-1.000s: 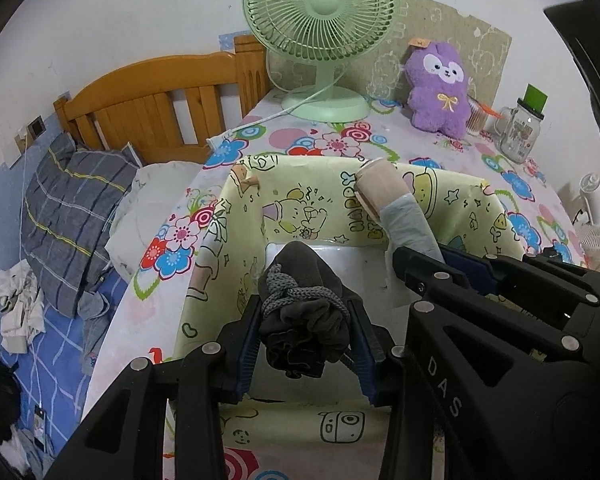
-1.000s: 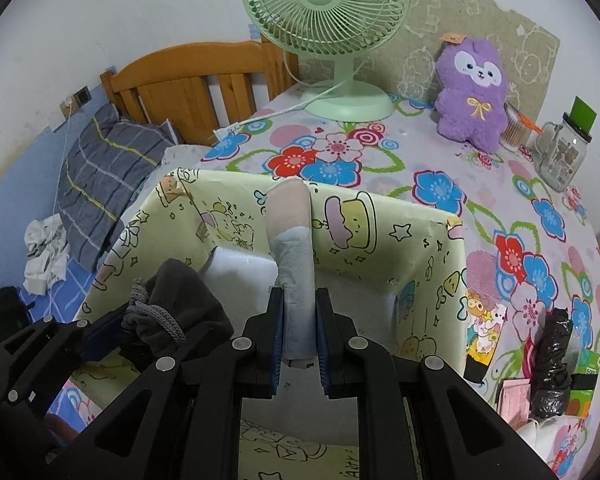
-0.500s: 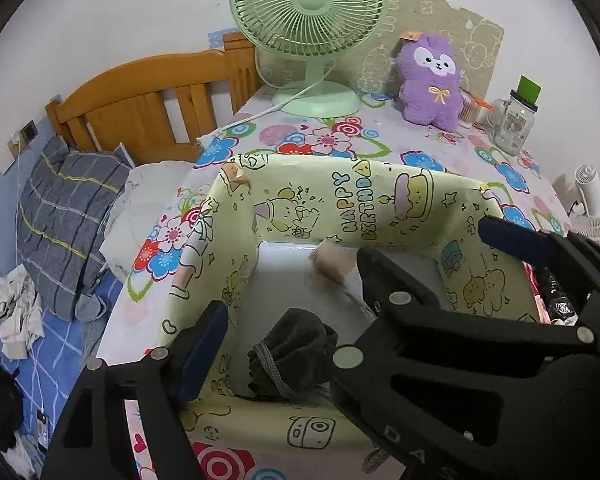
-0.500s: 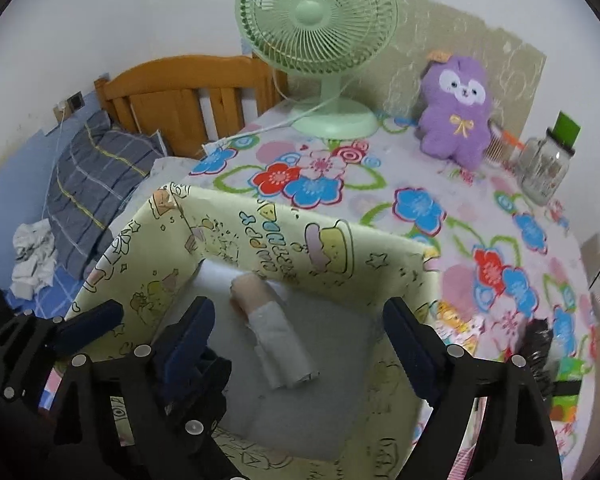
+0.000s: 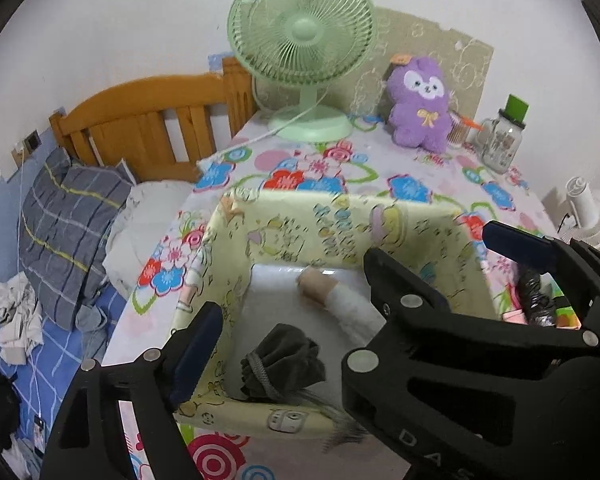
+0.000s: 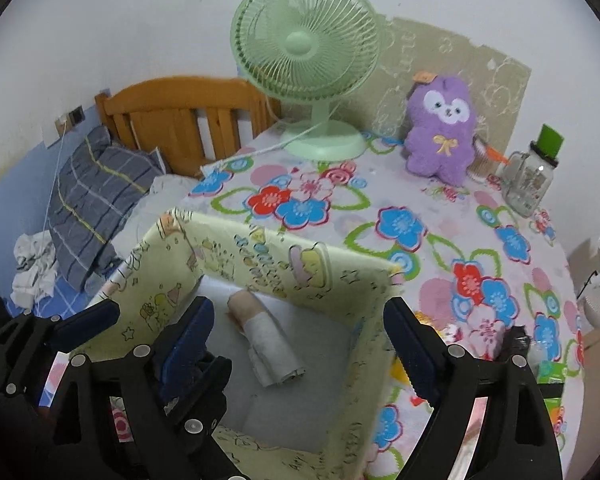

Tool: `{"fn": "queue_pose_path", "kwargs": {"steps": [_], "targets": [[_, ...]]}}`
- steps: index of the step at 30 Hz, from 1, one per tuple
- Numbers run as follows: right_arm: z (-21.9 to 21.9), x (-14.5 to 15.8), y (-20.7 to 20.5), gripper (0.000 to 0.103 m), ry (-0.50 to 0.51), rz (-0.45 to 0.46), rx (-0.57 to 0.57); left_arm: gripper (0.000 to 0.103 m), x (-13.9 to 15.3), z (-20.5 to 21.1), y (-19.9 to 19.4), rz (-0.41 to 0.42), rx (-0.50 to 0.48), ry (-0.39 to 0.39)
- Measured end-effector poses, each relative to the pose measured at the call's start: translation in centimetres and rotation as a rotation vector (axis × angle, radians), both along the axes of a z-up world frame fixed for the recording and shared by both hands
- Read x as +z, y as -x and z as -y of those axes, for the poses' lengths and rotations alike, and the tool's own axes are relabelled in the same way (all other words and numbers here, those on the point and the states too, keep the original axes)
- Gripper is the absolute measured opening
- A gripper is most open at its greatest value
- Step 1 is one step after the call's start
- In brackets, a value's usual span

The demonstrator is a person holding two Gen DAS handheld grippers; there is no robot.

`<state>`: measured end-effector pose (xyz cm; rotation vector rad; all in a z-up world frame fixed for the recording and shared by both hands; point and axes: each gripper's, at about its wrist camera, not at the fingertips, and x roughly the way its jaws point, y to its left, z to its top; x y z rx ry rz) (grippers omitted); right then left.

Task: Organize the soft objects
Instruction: 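Lower the sock and white cloth into the yellow box and open both tools, then withdraw both tools from the box back toward the table items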

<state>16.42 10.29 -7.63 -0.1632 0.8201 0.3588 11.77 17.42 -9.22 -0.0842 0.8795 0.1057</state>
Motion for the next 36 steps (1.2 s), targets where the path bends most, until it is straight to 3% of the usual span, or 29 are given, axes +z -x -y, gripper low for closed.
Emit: {"fn": "queue_pose_path", "kwargs": {"steps": [27,36], "targets": [[9.7,6.6,4.8,0.089,-0.078,0.138,-0.110,0.095,6.3,8.8,3.3,0.168,-0.090,-0.046],[13.5,6.6,5.6,0.089,-0.088,0.137,-0.168,0.096,6.6,12.0,3.7,0.176,-0.141,-0.061]]}}
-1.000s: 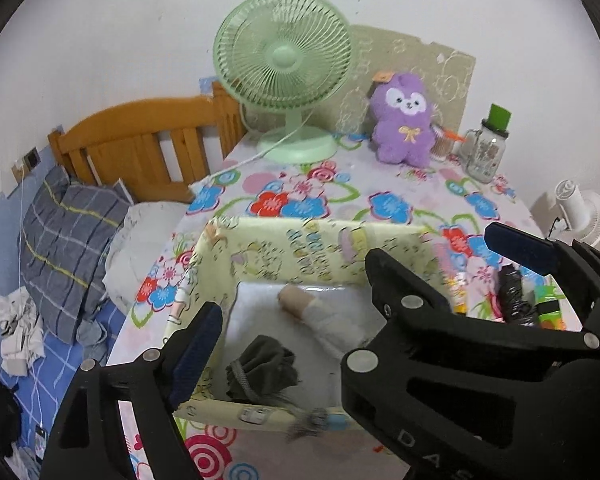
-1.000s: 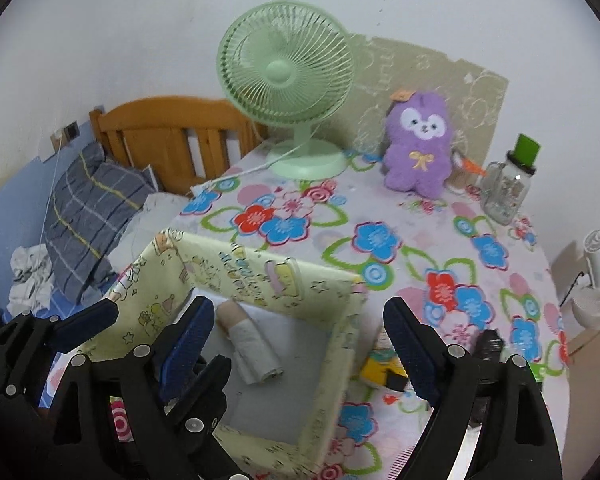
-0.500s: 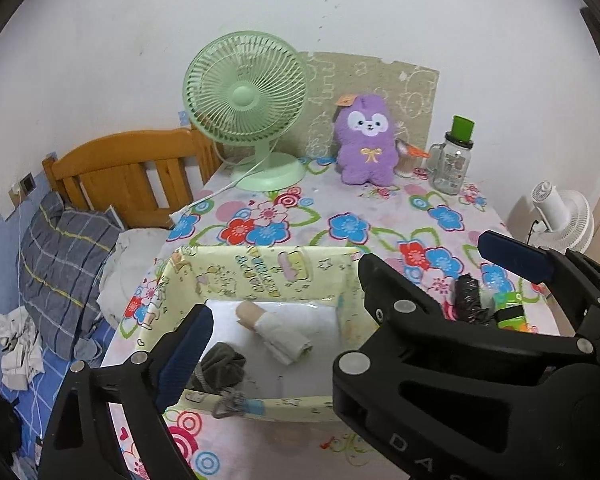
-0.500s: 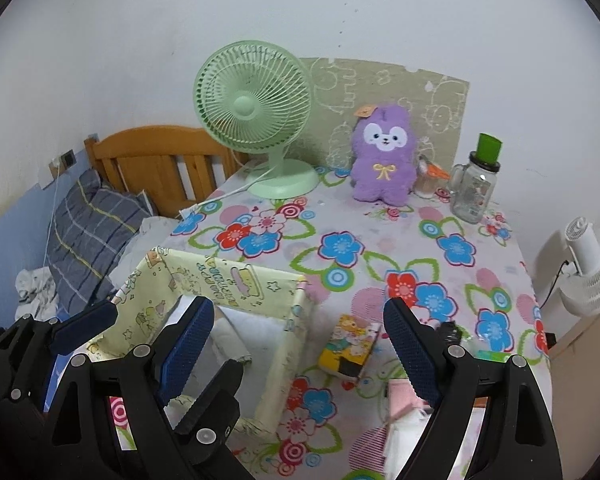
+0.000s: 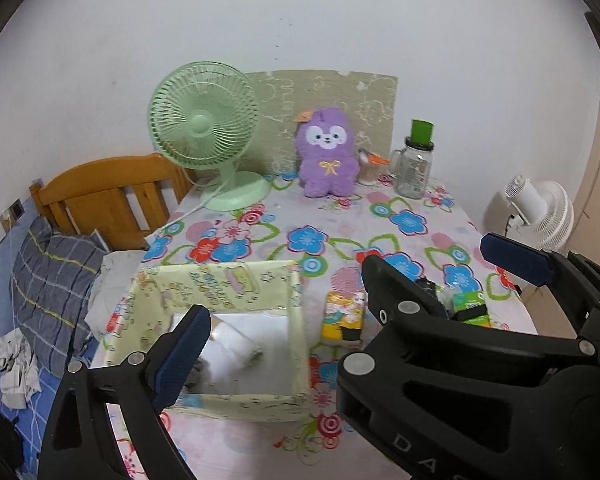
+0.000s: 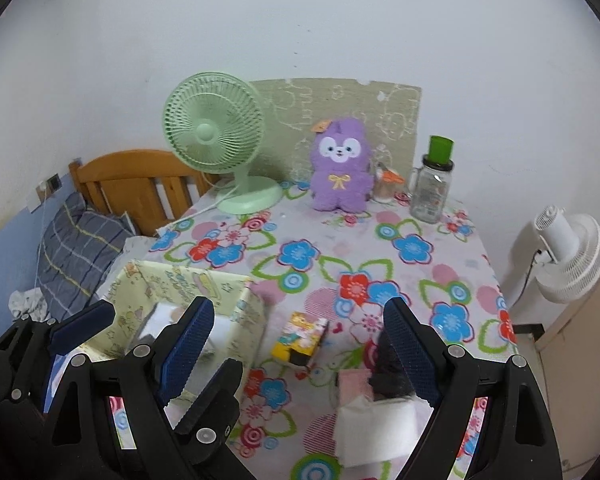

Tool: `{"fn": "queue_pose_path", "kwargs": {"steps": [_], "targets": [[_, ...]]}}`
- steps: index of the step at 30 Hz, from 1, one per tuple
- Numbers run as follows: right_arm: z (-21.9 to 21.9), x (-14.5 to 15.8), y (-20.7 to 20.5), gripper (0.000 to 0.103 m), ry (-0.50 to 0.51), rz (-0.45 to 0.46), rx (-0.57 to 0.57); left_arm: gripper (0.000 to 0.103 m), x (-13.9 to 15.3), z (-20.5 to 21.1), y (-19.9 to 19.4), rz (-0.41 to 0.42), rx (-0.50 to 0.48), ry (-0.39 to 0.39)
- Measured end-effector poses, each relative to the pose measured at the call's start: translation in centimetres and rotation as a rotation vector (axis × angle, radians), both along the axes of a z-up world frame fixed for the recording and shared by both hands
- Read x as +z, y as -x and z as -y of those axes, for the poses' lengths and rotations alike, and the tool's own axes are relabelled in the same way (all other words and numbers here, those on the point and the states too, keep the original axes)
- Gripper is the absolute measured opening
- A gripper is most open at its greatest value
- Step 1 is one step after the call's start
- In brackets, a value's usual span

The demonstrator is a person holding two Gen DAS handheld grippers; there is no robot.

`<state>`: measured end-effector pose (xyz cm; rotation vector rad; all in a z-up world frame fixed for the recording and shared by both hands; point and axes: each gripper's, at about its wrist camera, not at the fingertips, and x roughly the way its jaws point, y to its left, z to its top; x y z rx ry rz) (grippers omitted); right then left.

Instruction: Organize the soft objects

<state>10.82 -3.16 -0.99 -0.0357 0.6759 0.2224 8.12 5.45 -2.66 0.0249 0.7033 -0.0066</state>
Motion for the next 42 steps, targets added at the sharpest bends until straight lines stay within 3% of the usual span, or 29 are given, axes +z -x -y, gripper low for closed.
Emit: {"fn": "queue_pose_path", "kwargs": {"steps": [17,42], "targets": [[7.3,-4.8,-3.2,0.089,-0.014,-0.118,-0.115,0.096,-4.3,7.2,-3.7,-0.112,-0.111,-0.020],[11.8,-13.5,-10.1,0.089,-0.028,-0.314,-0.192,0.096,-11.8,11.6,-10.9,-0.303,-0.184,-0.051]]}}
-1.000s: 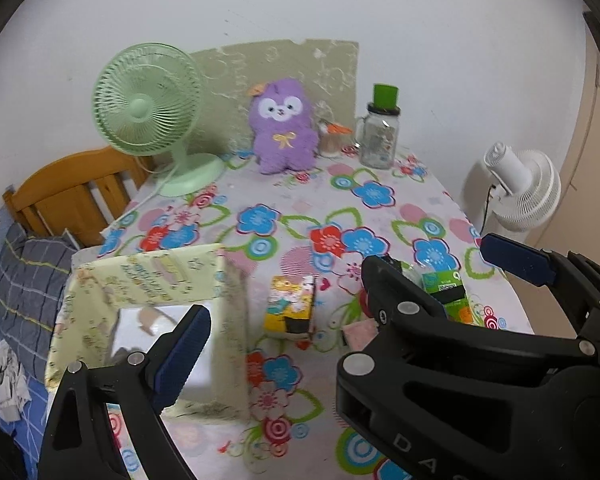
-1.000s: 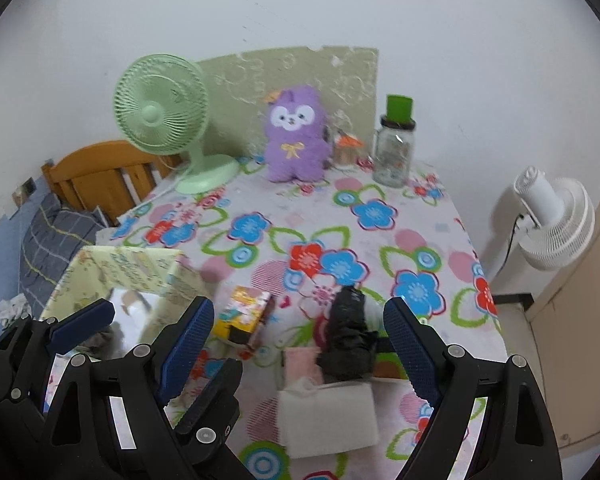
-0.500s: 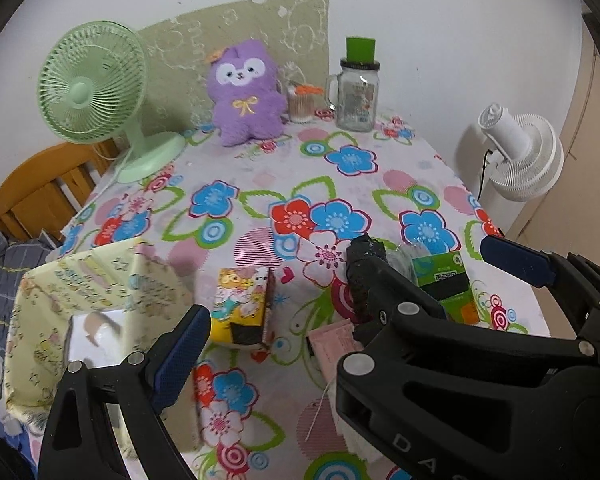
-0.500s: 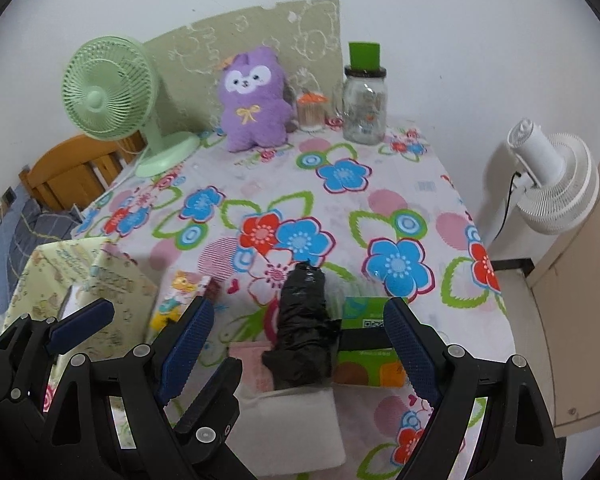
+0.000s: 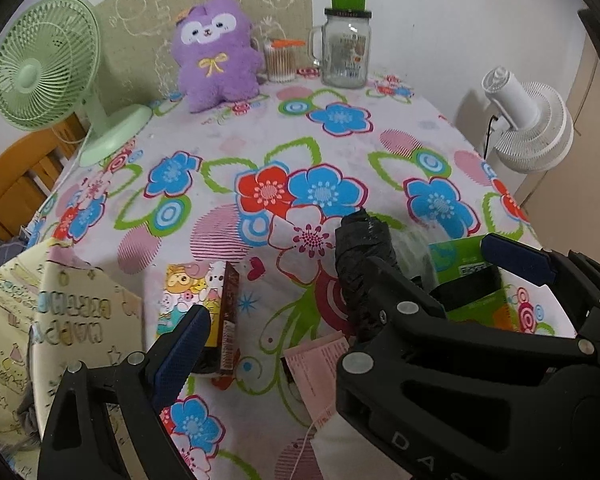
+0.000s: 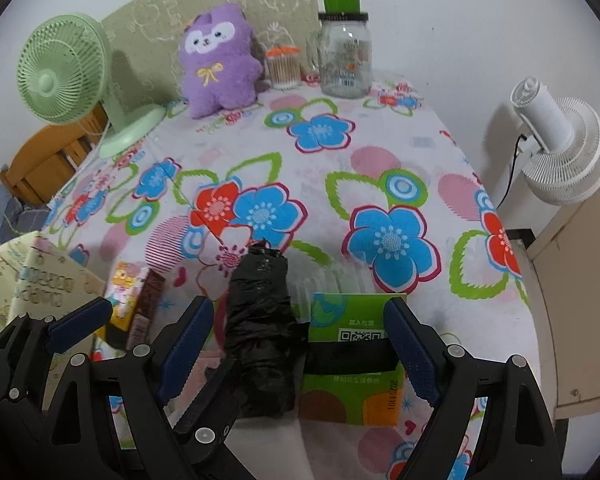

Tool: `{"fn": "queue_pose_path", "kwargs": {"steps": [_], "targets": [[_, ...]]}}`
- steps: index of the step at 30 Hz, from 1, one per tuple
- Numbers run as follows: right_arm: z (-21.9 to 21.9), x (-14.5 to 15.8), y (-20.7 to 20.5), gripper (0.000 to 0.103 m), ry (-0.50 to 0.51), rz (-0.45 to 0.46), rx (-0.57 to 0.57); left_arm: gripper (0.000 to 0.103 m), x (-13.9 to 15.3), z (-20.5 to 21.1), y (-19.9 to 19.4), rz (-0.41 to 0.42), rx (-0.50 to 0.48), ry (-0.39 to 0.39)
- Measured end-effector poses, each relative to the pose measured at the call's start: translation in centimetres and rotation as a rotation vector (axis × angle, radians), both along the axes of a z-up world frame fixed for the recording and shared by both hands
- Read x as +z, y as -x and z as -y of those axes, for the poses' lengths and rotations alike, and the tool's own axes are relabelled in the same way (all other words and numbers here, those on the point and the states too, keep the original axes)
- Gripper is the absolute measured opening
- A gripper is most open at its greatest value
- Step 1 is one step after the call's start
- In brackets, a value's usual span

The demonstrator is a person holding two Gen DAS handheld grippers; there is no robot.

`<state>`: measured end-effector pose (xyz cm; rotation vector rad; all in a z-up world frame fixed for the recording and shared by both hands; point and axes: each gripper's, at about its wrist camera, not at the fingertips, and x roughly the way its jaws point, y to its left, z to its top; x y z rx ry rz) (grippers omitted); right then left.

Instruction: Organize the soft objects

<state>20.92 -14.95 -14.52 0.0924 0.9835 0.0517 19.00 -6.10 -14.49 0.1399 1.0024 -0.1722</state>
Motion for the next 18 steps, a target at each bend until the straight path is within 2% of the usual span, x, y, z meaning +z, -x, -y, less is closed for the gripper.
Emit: {"fn": "queue_pose_path", "kwargs": {"steps": [11,12,15,18], "targets": [[0.30,-0.98,-0.62,0.089,0.032,-0.003,-0.012,0.096,-1.16,0.42,-0.68,-0.020,-0.021,-0.016],[0.34,-0.99,-0.59,0.087,0.031,-0.001,-0.014,0.096,-1.15,0.44,-0.67,-0.019,-0.022,-0.018],[0.51,-0.81,-0.34,0.073,0.039,0.010,-0.025,0.096,-1.07,0.60,-0.54,-0.009,-0.021,-0.028],[0.90,-0.72,-0.09,0.069,0.032,0.009,-0.027,0.096,-0.90,0.92,-0.30,0.000,-0.033,-0.038]]}}
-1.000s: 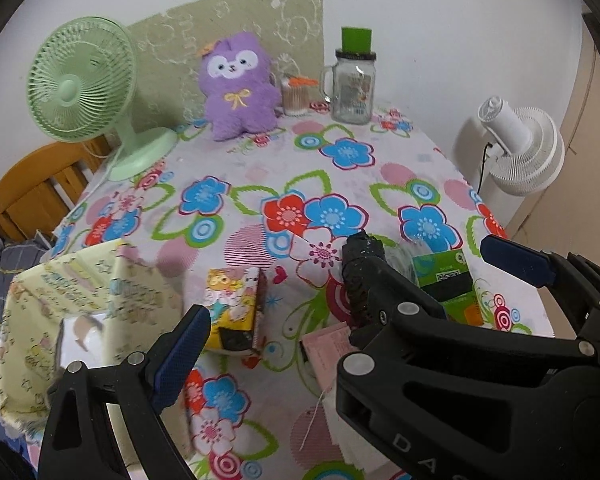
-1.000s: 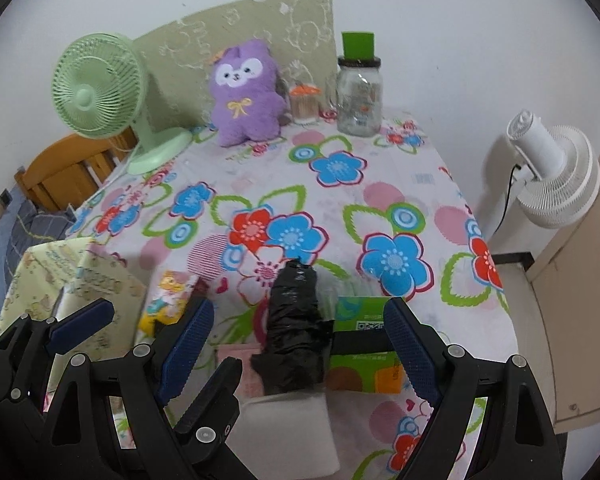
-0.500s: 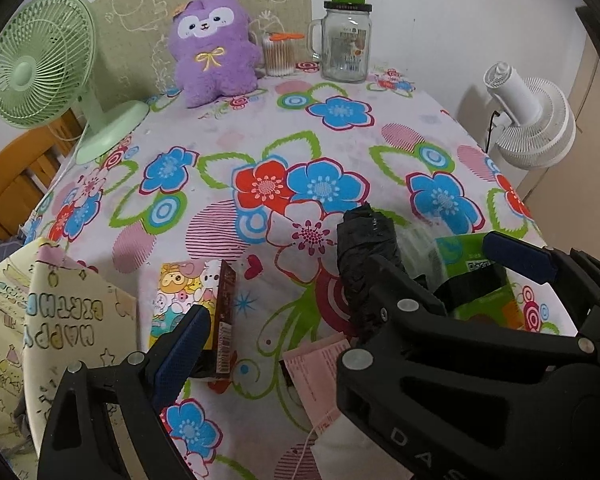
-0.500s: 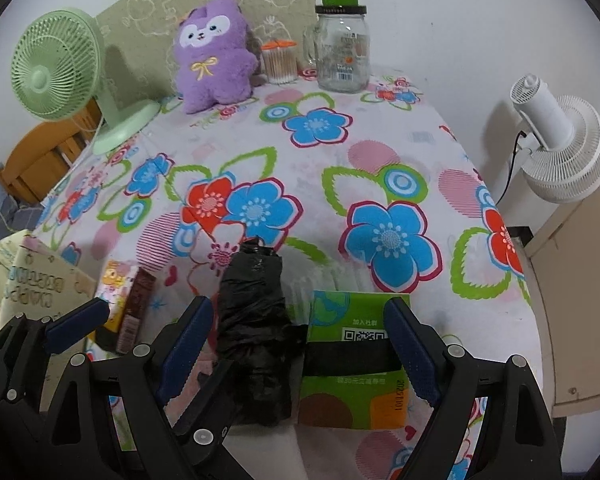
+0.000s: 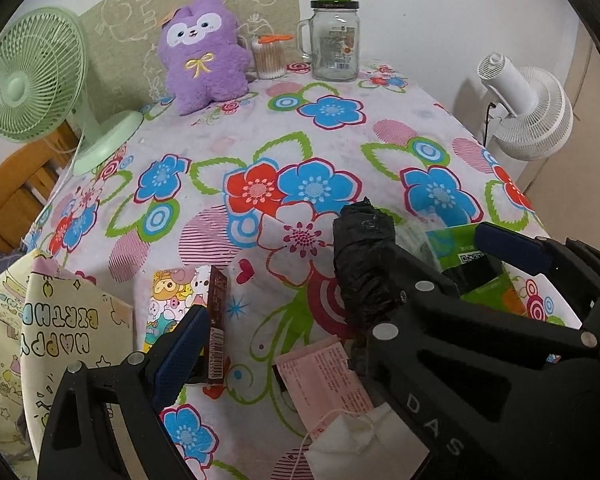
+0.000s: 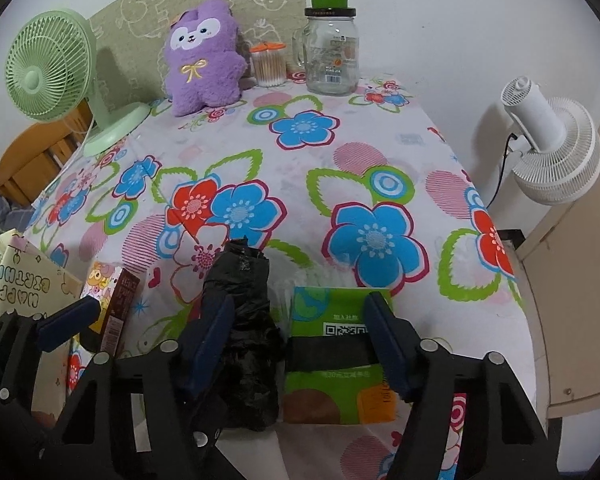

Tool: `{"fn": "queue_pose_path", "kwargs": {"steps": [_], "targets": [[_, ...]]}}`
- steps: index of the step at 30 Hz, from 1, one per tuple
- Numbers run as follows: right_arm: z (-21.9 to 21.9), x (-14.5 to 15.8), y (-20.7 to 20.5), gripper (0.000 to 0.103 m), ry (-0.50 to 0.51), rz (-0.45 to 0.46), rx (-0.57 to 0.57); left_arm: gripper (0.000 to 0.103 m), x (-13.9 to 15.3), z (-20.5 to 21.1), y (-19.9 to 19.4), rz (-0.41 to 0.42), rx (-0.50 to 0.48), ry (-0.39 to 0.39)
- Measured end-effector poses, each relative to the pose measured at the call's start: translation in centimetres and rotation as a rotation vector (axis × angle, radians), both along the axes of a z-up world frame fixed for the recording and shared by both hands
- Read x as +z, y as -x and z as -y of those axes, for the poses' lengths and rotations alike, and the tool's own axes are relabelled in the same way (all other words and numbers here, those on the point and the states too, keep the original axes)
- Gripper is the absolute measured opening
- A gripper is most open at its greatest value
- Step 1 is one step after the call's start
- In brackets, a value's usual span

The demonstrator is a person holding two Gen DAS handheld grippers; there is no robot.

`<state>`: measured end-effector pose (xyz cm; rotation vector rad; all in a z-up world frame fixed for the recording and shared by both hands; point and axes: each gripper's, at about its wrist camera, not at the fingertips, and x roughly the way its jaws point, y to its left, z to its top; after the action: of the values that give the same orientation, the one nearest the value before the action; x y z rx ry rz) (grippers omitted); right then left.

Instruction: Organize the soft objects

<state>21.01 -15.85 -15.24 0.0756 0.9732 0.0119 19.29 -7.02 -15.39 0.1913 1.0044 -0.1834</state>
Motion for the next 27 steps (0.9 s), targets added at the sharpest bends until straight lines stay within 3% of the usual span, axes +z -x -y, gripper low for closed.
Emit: {"fn": "queue_pose_path", "kwargs": {"steps": [3,6,12,14,16,18,27], "targets": [[0.6,0.0,0.2,0.070,0.003,-0.003,-0.031,0.096,0.2,0.5,0.1,0.008,-0.011,-0.013],[1.2,0.0,0.3,0.086,0.017,-0.011,-0.057,0.096,0.2,1.1,0.2,0.014,-0.019,-0.021],[1.5,-1.2,-0.3,0.087,-0.027,-0.054,-0.044,0.096,-0.4,1.3,-0.2,-0.003,-0.010,-0.029],[1.5,-1.7,-0.4,0.083,-0.055,-0.068,-0.039,0.096,-0.6,1.4,-0.2,0.001,-0.011,-0.046],[1.4,-2.0,-0.5,0.066,-0.074,-0.078,-0.031,0.096,-0.7,1.4,-0.2,0.000,-0.014,-0.050],[1.3,-1.8,-0.5,0.061,-0.054,-0.071,-0.035,0.096,-0.7,1.4,-0.3,0.002,-0.012,-0.050],[1.6,-1.6,-0.2,0.055,-0.057,-0.051,-0.052,0.096,-0.5,1.6,-0.3,0.021,-0.025,-0.051]]}}
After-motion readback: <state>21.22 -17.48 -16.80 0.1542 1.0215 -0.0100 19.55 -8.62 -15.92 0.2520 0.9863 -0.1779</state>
